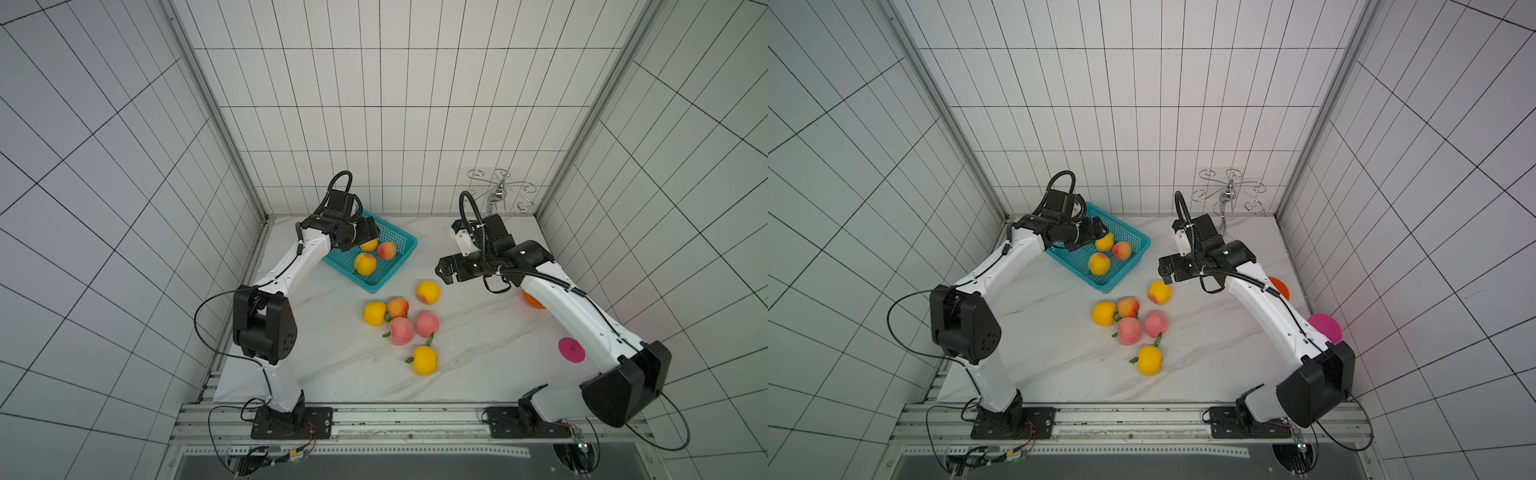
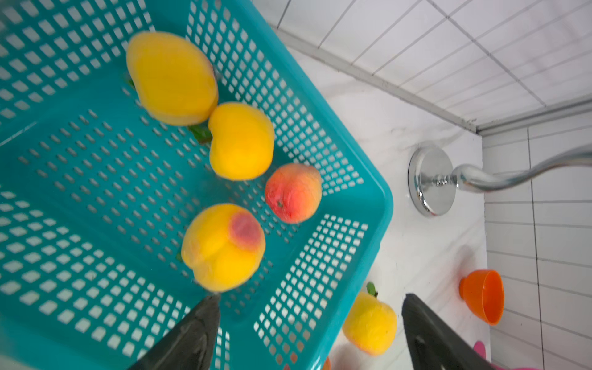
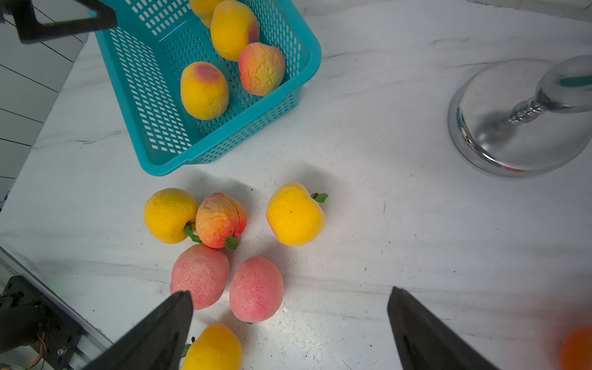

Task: Put the peaches into the basket
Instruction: Place the peach in the basket, then pick up the peach from the center of the board.

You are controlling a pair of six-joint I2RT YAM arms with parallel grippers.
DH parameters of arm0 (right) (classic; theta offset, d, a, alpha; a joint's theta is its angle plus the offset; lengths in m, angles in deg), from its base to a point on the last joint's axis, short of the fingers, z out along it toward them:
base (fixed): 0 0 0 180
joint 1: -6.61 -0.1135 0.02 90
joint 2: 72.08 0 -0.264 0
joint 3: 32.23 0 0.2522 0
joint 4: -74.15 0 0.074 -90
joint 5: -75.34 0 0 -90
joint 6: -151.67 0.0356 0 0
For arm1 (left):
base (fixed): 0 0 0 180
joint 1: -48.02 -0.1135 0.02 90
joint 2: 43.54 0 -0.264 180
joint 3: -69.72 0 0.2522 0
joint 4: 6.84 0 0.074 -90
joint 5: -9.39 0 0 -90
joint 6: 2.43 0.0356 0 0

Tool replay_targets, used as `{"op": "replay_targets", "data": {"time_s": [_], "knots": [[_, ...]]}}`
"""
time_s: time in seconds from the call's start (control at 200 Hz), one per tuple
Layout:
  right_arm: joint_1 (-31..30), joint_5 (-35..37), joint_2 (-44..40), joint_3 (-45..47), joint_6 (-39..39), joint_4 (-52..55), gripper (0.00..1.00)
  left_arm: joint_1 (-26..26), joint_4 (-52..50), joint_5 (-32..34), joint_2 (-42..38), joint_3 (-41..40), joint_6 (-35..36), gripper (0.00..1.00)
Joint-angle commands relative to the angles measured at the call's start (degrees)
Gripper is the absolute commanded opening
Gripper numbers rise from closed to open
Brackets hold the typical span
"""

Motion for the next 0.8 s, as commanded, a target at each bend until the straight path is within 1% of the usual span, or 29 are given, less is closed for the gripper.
{"op": "replay_targets", "data": {"time_s": [0.0, 0.165, 0.34, 0.475, 0.635, 0.794], "knots": [[0.4, -1.0, -3.3, 3.4, 1.4, 1.7, 0.99, 2.9, -3.8, 3.4, -5.8, -6.3, 0.7, 0.88], [0.1, -1.4, -7.4, 8.3, 1.9, 1.7, 0.99, 7.9, -6.0, 6.3, -13.1, -15.5, -1.7, 0.88], [-0.8, -3.9, -10.4, 13.7, 2.6, 1.5, 0.99, 10.9, -6.5, 8.1, -18.1, -23.1, -4.3, 0.88], [-2.4, -4.7, -12.0, 15.6, 3.3, 1.5, 0.99, 12.4, -6.1, 8.1, -18.5, -26.4, -5.8, 0.87], [-4.2, -5.4, -12.7, 17.0, 4.7, 1.3, 0.99, 14.0, -3.3, 8.2, -17.7, -29.5, -7.7, 0.88], [-4.8, -6.1, -13.0, 18.3, 6.3, 0.1, 0.99, 14.3, -1.2, 7.5, -15.2, -30.2, -8.1, 0.87]]}}
